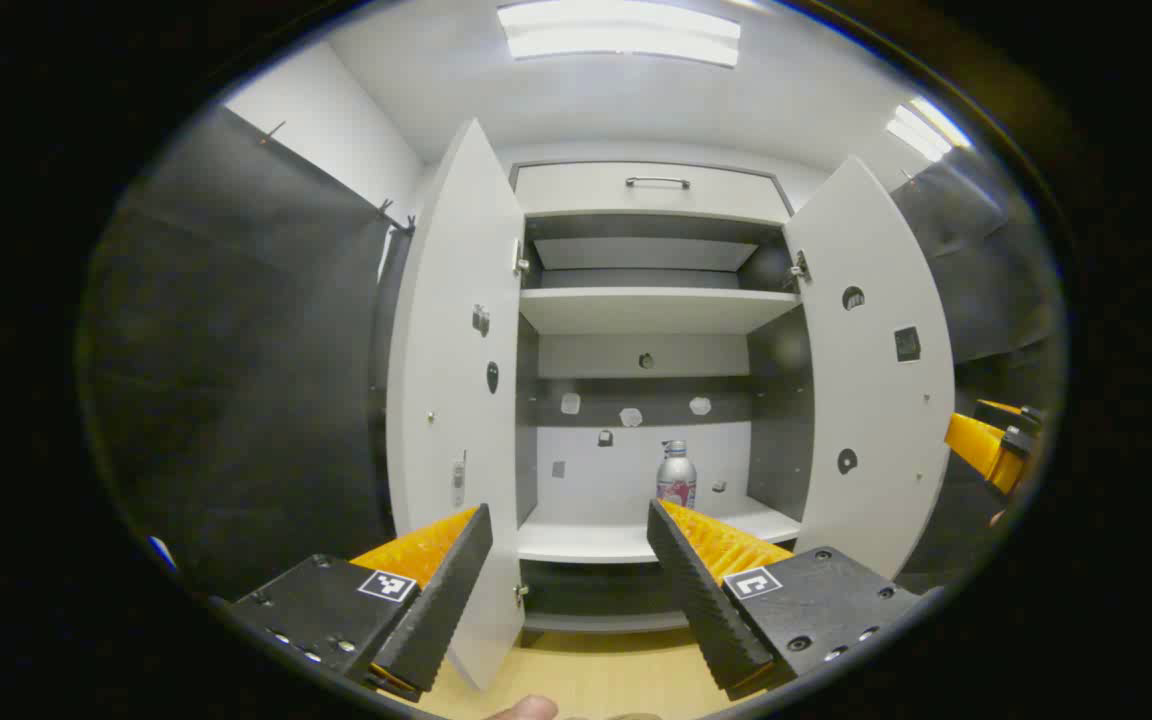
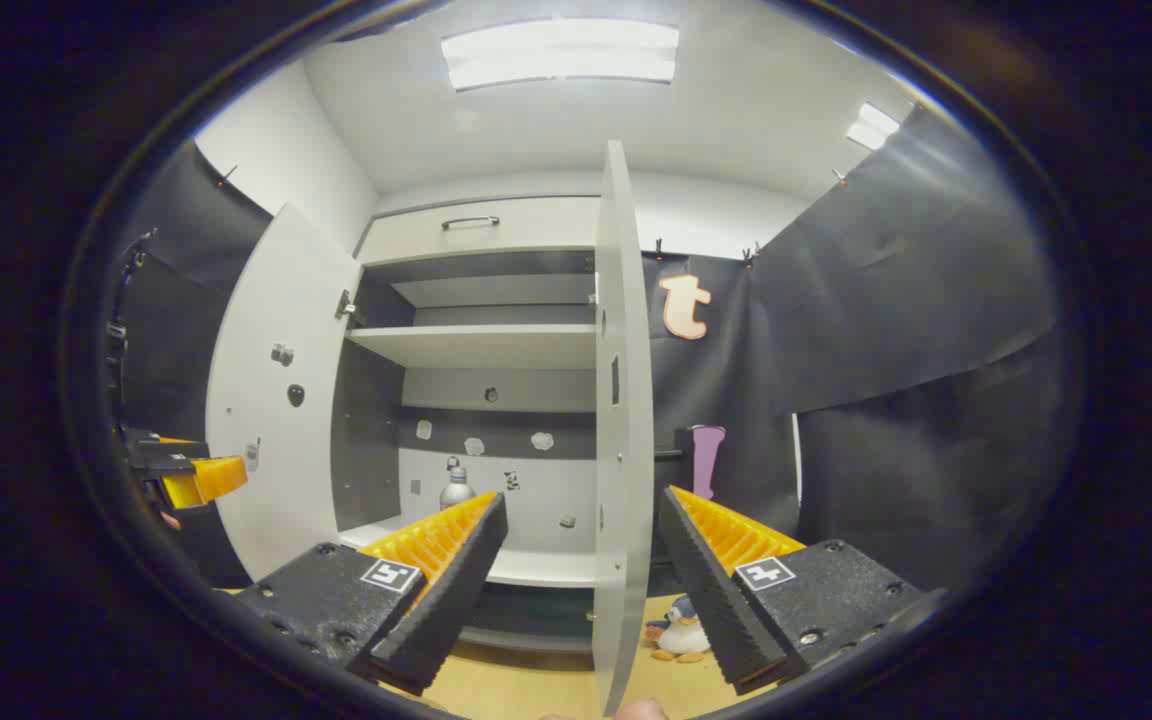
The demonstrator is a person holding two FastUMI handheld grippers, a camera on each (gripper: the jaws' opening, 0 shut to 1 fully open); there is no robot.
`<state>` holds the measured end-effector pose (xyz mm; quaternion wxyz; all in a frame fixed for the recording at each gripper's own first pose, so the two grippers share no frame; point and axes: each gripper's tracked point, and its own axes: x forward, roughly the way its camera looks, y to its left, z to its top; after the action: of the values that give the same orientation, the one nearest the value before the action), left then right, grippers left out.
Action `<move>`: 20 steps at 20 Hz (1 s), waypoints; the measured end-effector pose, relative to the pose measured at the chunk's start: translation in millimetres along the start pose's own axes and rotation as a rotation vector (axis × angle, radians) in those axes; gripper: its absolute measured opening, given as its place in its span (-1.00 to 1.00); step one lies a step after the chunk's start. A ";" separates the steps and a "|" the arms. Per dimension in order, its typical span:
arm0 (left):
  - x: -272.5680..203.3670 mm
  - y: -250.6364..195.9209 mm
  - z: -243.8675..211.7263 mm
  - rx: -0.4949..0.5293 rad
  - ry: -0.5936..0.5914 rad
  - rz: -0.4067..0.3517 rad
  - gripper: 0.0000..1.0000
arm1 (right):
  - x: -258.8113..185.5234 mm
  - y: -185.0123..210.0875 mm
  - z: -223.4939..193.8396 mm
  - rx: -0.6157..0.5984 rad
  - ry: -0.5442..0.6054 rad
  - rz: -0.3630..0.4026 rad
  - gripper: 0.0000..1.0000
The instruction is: Grasp the bottle in the cabinet with the left hand and place it on the coaster, then close the right door with the right hand and the left door with the left hand.
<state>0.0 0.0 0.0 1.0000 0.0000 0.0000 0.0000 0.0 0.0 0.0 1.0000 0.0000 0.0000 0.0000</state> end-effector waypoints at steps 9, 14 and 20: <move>2.7 13.0 11.2 0.002 0.008 0.029 1.00 | 2.8 -6.4 -5.3 -0.043 0.043 -0.026 0.97; 14.4 7.5 4.7 -0.005 0.035 0.022 1.00 | 3.8 -4.3 -17.0 -0.035 0.089 -0.017 0.99; 45.1 -30.6 -9.6 -0.035 0.060 -0.054 1.00 | -3.3 -26.7 -25.1 -0.086 0.105 -0.059 0.99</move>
<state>45.1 -30.6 -9.6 0.9990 -0.0175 0.0299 -0.0270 -3.3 -26.7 -25.1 0.9973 -0.0428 0.0524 -0.0296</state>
